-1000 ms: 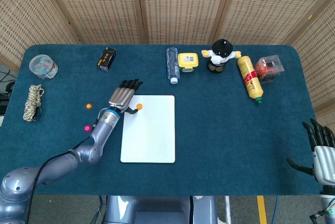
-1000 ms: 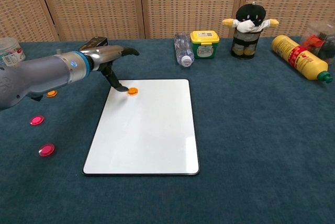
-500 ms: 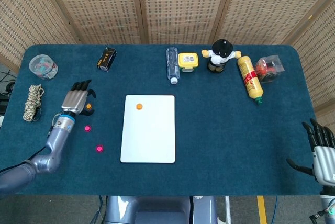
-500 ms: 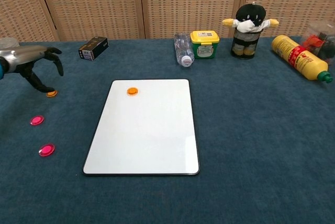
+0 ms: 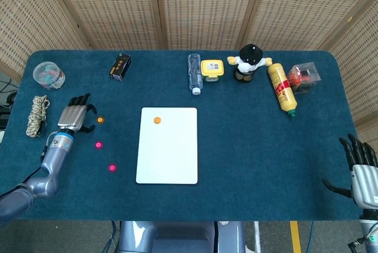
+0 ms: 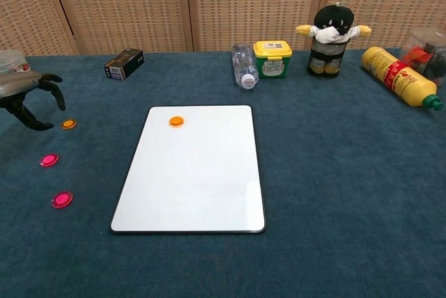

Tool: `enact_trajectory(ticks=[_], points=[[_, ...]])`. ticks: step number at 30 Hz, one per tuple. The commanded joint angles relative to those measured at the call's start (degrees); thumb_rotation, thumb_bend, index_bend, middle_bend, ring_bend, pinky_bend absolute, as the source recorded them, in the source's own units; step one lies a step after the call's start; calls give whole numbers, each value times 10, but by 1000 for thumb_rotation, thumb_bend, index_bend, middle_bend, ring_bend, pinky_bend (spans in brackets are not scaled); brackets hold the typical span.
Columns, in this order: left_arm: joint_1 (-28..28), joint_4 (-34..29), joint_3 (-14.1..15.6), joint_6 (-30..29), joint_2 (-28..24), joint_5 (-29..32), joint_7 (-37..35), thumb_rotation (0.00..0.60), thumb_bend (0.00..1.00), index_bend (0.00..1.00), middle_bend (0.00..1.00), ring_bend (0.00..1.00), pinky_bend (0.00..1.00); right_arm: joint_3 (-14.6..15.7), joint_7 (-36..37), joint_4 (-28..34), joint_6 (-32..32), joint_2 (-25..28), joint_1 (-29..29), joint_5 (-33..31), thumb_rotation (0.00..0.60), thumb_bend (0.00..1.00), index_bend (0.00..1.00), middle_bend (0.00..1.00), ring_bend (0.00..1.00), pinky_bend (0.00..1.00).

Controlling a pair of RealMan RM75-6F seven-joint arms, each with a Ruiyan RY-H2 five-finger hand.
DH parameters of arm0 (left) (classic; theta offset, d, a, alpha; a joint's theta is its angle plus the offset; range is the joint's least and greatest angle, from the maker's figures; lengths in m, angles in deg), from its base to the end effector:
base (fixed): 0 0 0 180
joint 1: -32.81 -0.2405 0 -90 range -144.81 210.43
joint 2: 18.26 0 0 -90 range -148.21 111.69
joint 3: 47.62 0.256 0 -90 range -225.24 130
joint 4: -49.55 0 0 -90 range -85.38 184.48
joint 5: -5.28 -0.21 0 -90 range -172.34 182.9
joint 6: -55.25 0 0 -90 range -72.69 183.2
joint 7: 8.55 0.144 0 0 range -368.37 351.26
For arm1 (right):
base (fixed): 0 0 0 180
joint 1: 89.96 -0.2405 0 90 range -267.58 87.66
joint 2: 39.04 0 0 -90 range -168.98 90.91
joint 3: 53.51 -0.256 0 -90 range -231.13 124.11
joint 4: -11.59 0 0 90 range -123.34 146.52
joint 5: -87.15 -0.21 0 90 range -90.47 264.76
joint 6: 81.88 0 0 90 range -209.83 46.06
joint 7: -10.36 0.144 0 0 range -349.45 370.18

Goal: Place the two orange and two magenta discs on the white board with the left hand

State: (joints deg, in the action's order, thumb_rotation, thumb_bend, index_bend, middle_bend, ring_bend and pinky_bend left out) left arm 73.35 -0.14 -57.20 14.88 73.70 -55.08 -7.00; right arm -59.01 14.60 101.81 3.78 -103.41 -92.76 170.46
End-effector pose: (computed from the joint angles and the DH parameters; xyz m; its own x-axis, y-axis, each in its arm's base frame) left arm -0.2980 0.4069 0.0261 0.4469 0.3359 0.8291 0.8817 -0.0084 -0.4718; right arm -0.3260 -0.1793 0.1721 0.3513 0.0465 0.9351 -0.9350 0.0681 0.3479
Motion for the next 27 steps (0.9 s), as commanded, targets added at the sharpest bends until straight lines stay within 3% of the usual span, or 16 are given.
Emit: enact_trajectory(ticks=[1, 27], points=[[5, 20, 0, 11, 15, -6, -7, 600, 324, 381, 0, 0, 0, 0, 1, 0, 0, 0, 0, 0, 600, 2, 0, 0, 0, 0], [19, 91, -14, 51, 58, -9, -8, 600, 336, 422, 0, 0, 0, 0, 4, 2, -2, 2, 0, -2, 600, 2, 0, 0, 0, 0]])
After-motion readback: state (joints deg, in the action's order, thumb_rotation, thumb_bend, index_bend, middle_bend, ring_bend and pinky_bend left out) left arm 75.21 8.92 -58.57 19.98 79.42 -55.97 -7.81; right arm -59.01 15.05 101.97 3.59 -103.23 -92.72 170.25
